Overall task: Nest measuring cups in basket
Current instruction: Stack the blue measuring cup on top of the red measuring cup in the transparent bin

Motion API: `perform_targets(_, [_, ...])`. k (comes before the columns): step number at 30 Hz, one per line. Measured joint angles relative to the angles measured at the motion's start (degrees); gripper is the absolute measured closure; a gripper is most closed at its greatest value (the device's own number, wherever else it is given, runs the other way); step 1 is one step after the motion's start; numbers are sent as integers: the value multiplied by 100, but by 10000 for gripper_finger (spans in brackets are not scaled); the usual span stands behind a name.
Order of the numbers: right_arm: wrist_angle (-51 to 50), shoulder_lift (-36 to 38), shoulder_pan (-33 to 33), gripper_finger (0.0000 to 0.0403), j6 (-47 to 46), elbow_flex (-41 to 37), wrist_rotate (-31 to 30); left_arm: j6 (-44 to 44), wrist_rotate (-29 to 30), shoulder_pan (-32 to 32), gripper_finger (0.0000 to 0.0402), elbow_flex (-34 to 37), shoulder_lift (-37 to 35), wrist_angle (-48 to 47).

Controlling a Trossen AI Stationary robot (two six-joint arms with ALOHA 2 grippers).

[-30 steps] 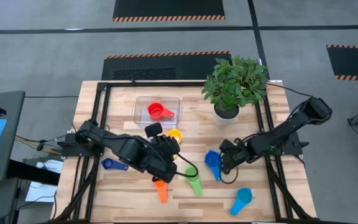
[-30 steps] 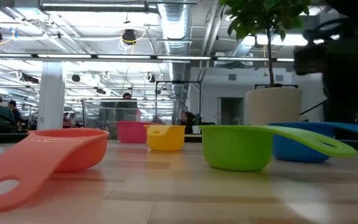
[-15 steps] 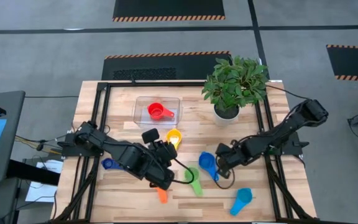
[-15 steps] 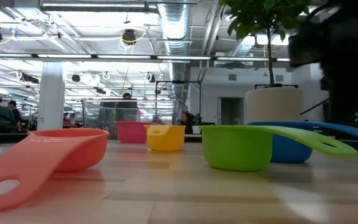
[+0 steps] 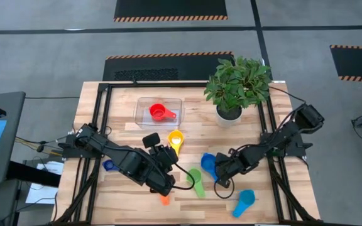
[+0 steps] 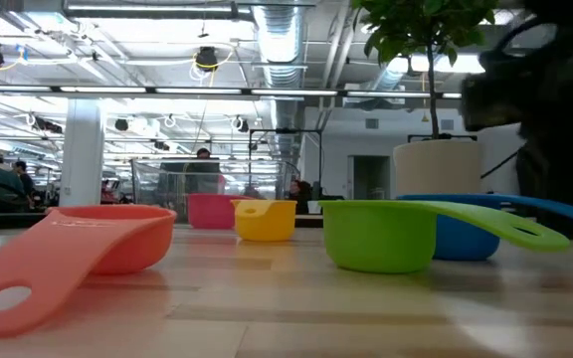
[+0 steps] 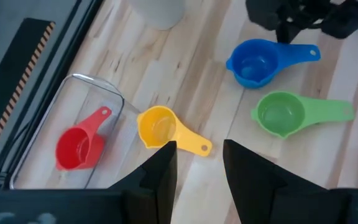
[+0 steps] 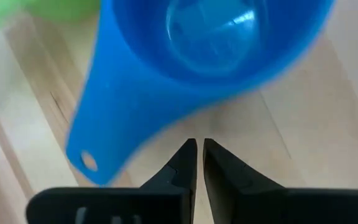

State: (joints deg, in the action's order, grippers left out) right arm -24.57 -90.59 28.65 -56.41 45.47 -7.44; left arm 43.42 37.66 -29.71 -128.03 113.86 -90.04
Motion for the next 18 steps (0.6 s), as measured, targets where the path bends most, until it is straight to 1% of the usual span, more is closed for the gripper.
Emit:
perform_targets(6, [751,-72,-516,349,394,2,-91,-61,23,9,281,0,-2,4])
perform_targets(8, [807,-66,-756,349,537,2,-215,-59,22,9,281,0,-2,3])
perform_targets(13, [1088,-52,-1279,349,827,0,-255,39,38,9,281,0,-2,3])
perform_targets(15, [1114,-41,-1402,349,829,0,-201,37,66,9,281,0,-2,2])
perform_targets(18, [1106,127,-1422,349,776,0,-182,40,69,9,281,0,-2,2])
